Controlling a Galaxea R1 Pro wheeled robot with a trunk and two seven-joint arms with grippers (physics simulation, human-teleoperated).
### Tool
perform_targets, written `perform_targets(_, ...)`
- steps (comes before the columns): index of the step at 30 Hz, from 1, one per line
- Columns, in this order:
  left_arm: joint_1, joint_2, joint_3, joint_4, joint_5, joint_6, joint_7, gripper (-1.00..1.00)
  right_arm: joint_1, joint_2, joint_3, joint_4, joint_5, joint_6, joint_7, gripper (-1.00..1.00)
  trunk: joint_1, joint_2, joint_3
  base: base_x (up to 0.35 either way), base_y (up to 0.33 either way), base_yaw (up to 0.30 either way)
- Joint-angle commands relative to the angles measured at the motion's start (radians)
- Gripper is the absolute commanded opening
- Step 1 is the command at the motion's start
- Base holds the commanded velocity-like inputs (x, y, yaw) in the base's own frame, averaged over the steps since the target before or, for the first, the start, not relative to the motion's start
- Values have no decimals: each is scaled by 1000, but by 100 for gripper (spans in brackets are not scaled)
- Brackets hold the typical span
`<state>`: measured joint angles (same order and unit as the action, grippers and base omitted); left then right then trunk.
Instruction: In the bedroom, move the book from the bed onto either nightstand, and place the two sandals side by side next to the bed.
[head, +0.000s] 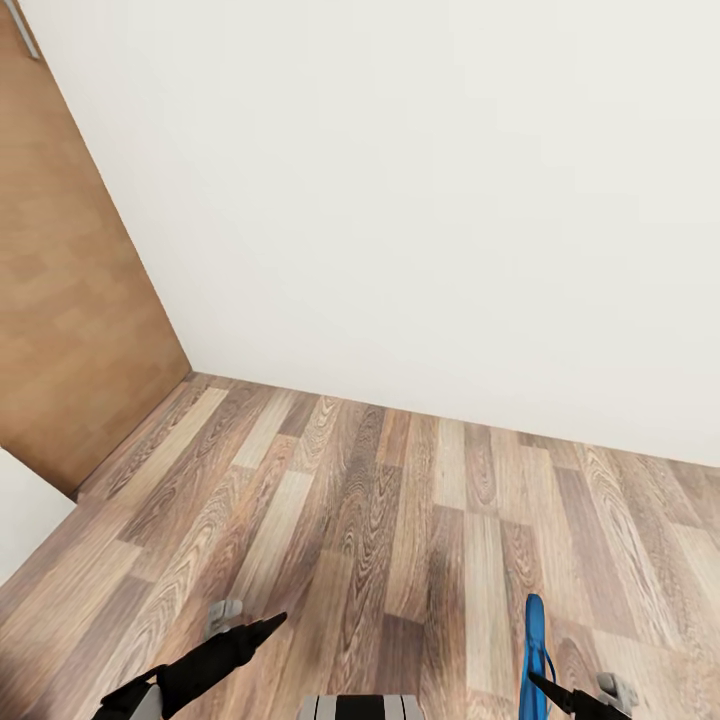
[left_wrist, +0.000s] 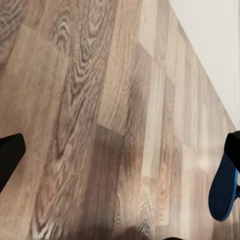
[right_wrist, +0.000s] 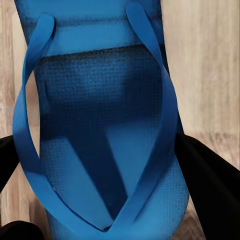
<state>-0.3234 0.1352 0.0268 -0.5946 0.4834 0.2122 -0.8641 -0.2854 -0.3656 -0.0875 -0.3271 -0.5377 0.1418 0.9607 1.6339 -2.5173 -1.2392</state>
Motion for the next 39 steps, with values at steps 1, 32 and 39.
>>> perform_targets(1, 0, 0, 1, 0, 7, 10, -3, 100, 0, 0, -1, 0, -7, 11, 4, -100, -1, 0, 3, 0, 0, 0)
perform_targets(32, 0, -15, 0, 16, -124, 8, 28, 100, -1, 10, 0, 45, -6, -51, 1, -100, -15, 7, 123, 0, 0, 0)
perform_targets(39, 0, -44, 1, 89, -227, -70, 42, 100, -1, 10, 0, 45, -5, -56, 0, -100, -18, 9, 150, 0, 0, 0)
